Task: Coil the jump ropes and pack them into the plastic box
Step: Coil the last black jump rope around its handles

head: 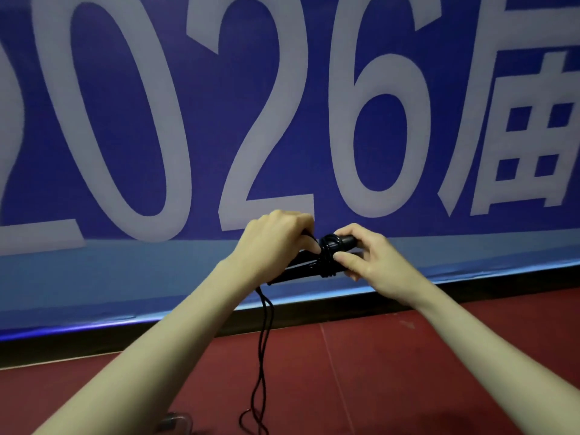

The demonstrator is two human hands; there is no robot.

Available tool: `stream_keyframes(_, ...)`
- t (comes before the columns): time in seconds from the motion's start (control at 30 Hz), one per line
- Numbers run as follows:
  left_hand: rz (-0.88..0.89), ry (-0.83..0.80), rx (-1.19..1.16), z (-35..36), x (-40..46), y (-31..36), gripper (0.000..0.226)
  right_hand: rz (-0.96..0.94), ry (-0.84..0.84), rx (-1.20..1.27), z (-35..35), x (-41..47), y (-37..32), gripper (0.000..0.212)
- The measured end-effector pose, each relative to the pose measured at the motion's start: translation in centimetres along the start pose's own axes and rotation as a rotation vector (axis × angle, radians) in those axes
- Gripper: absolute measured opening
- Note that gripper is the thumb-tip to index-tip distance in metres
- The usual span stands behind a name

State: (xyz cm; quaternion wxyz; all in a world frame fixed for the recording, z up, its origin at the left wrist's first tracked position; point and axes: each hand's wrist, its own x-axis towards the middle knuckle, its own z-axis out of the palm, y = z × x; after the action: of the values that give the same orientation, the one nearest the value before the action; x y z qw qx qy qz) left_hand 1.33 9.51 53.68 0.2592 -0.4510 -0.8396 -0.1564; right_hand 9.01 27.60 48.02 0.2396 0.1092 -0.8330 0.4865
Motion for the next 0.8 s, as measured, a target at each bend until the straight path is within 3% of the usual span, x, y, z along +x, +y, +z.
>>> stream_keyframes(0.23, 0.039, -0.031, -0.259, -0.5, 0.7, -2.0, 0.018, 0.001, -0.086, 0.091, -0.5, 0.7, -2.3, 0.011)
stream_keyframes(0.33, 0.035, -0.104, -0.455, -0.8, 0.6, -2.5, 0.019, -0.002, -0.131, 0.167, -0.7, 0.5, -2.9, 0.01)
stream_keyframes(0.5, 0.041, -0.202, -0.581, -0.6, 0.5, -3.0, 0.021, -0.005, -0.172, 0.248, -0.8, 0.3, -3.1, 0.011)
stream_keyframes(0.67, -0.061, -0.252, -0.901, 0.8, 0.0, -3.6, 0.008, 0.014, -0.162, 0.365, -0.5, 0.5, -2.8, 0.023)
stream_keyframes(0.8, -0.183, -0.308, -1.045, 1.6, -0.5, -3.8, 0.02, 0.036, -0.185, 0.481, 0.0, 0.4, -2.6, 0.027)
